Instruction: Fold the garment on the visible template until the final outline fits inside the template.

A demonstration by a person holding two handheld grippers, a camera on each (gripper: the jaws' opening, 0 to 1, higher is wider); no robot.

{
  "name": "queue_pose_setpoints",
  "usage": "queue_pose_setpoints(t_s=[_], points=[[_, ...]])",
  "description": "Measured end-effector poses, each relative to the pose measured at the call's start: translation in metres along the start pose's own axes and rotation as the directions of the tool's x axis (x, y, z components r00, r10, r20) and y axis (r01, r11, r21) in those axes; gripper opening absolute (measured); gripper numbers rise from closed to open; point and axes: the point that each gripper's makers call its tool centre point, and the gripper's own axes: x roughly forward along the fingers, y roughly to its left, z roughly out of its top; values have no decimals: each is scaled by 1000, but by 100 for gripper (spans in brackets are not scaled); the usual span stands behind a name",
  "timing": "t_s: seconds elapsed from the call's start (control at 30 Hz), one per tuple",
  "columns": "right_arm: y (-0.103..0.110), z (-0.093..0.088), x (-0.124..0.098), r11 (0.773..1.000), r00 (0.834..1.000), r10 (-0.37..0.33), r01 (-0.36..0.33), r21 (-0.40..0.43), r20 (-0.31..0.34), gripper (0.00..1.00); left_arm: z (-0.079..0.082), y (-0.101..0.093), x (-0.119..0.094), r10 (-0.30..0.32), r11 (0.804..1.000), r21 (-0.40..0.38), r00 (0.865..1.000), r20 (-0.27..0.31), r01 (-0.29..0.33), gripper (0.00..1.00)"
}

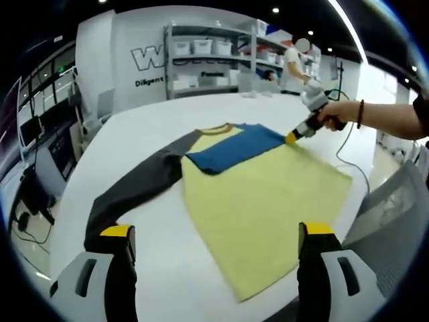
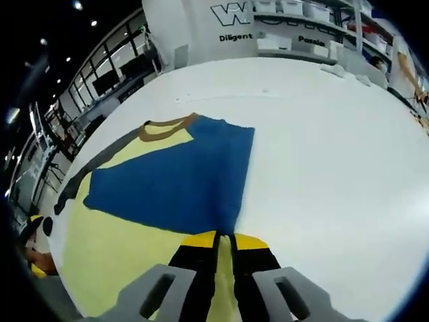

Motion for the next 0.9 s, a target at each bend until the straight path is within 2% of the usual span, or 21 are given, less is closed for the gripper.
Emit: queue_pose_setpoints(t_s=[0.4, 0.9], points=[[-33, -3, -13, 999, 999, -35, 35, 19, -10, 1, -1, 1, 0, 2, 1000, 0, 1000, -2, -2, 96], [-58, -5, -20, 996, 997, -66, 67, 58, -28, 1, 0, 2, -1, 5, 1000, -2, 1000, 0, -5, 96]])
